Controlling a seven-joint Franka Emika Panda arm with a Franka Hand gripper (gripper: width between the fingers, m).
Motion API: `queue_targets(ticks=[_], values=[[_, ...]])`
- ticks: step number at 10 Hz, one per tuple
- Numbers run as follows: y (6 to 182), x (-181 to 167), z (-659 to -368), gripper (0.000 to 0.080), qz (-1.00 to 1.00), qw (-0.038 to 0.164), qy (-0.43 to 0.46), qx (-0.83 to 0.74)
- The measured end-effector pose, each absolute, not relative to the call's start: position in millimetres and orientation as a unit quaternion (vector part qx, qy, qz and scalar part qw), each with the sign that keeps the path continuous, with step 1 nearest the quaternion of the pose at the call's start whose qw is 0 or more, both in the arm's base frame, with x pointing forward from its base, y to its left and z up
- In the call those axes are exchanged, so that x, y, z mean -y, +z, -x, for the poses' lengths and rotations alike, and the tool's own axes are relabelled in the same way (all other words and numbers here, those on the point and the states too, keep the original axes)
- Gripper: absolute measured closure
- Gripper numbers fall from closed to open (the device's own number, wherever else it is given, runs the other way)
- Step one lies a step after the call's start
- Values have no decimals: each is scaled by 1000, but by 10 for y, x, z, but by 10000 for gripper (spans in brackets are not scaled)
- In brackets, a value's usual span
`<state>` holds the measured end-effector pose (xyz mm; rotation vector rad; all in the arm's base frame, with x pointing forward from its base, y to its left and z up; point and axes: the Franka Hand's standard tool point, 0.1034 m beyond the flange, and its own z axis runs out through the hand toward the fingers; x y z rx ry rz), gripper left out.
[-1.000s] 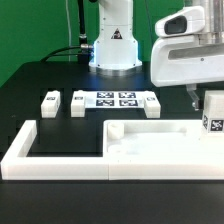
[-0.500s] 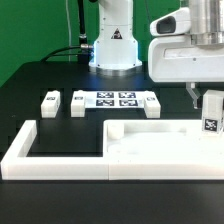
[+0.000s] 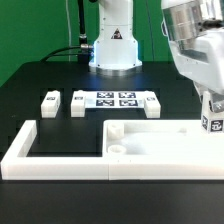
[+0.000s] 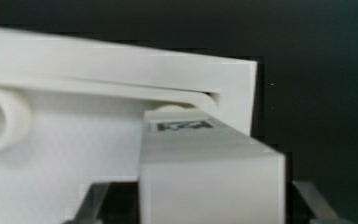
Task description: Assemble desk
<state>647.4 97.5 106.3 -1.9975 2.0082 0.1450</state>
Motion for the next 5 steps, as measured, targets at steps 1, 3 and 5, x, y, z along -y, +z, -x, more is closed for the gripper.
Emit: queue_targets(ticks=[1,3,5], values=[[1060,-990,-6470,499,679,151,55,-716],[1053,-993,-6474,499,630,148,64,-760],[1045,-1012,-6490,500,555,156,72,-814]])
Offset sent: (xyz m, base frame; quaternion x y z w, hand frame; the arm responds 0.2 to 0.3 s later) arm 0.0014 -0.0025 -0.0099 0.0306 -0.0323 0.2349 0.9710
